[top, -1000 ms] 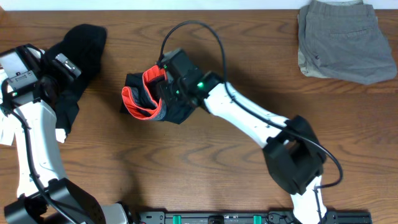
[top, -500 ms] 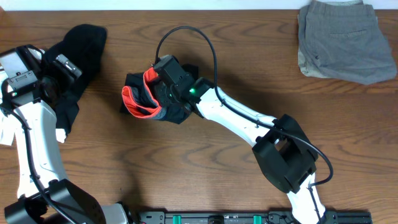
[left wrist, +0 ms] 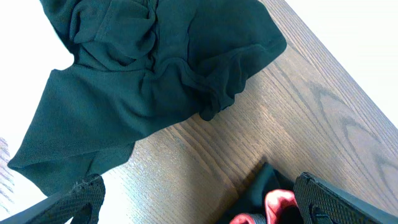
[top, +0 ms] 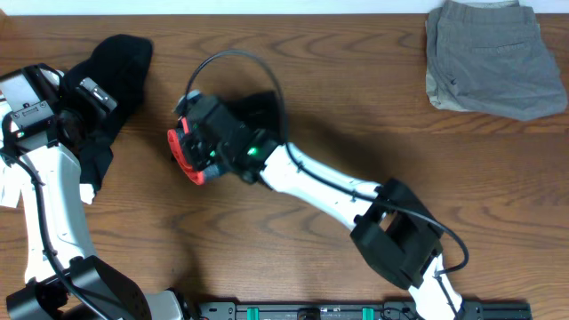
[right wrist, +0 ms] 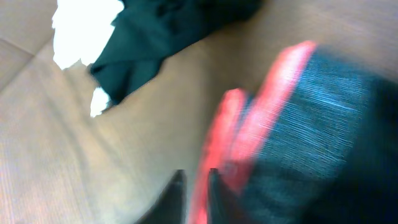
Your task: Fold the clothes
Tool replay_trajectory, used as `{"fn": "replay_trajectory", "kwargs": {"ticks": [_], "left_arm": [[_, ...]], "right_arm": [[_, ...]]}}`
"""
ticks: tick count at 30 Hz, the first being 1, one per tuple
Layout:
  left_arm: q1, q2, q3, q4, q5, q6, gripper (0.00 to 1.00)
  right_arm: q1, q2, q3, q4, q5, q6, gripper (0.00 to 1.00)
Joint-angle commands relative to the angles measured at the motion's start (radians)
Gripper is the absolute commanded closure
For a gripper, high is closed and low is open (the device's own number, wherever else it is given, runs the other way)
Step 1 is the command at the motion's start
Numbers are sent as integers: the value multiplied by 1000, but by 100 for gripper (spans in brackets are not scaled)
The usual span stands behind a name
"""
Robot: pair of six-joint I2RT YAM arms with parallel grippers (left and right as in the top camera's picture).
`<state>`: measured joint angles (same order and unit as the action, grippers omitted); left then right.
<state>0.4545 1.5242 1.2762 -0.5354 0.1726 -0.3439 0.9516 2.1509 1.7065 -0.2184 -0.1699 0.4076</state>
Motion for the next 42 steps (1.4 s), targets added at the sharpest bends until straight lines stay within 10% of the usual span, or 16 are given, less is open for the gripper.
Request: {"fn": "replay_trajectory", "kwargs": {"ticks": [1,6,20,36,42], "left_arm": [[0,-2,21,-2,-5,-10,2],[0,-2,19,-3,-5,-10,2],[-237,38,15,-82,146,192,3],[-404,318,15,19,129,261,33],[-405,318,15,32,129,257,69]], "right_arm": [[-16,27,24,2,-14,-13,30],[-74,-7,82,-79,-48,-46,9],[-435,-38,318,-652,4,-87,5],[-652,-38,307,-796,13,-115,7],[-650,-38,306,-787,19,-117,7]]}}
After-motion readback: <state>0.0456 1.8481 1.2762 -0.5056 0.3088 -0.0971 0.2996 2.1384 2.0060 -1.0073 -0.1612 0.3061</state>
